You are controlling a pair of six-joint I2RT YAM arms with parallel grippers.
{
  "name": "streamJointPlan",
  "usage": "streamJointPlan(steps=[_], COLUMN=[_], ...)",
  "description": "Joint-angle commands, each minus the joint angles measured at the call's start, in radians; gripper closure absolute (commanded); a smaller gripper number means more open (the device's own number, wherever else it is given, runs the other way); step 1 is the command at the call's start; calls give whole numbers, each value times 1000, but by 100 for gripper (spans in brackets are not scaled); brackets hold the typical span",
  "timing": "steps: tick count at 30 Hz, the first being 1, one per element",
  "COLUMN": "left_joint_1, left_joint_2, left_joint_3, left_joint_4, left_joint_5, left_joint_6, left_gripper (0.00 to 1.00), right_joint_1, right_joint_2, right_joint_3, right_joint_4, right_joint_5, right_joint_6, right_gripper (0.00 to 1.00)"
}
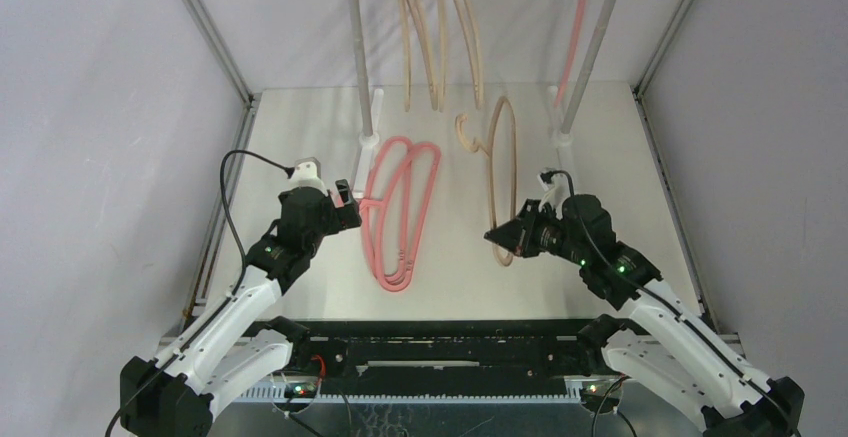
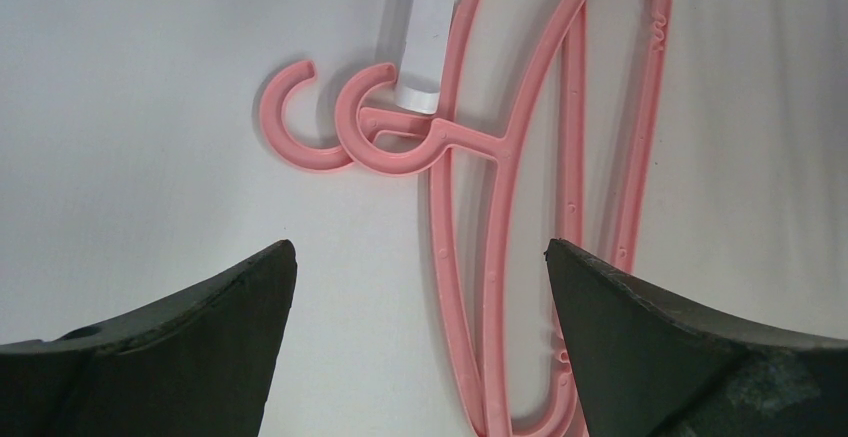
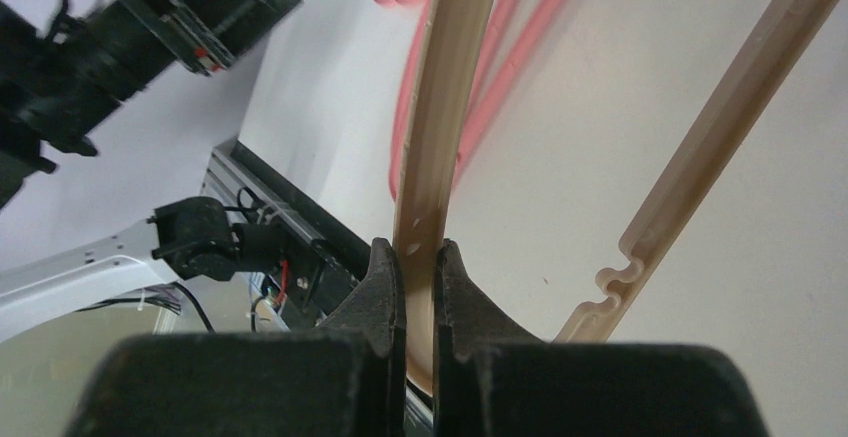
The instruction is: Organize the hangers
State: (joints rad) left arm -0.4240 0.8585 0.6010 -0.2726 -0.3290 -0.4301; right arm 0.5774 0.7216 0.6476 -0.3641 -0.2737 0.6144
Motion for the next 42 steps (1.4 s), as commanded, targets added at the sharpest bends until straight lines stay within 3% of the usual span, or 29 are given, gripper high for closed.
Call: streamJointPlan(steps=[1, 7, 11, 21, 32, 42], left_joint_1=[-10, -21, -30, -44, -44, -45], left_joint_2=[-11, -5, 0, -15, -23, -44], left_joint_3=[-9, -10, -5, 13, 2, -14], left_joint_4=[21, 30, 30, -6, 3, 5], left_joint_5=[1, 0, -1, -52, -49, -42], left_joint_6=[-14, -24, -27, -4, 0, -5], left_gripper=[1, 0, 1, 1, 0, 1], right_joint_1=[28, 39, 40, 50, 50, 1], right_joint_2=[-80, -189, -178, 23, 114, 353], right_joint_3=[-8, 6, 43, 211, 268, 468], right_joint_4=[-23, -52, -39, 178, 483, 674], right_joint_5=[37, 68, 62, 41, 91, 120], right_joint_6=[22, 48, 63, 83, 140, 171], right_gripper=[100, 100, 100, 100, 100, 100])
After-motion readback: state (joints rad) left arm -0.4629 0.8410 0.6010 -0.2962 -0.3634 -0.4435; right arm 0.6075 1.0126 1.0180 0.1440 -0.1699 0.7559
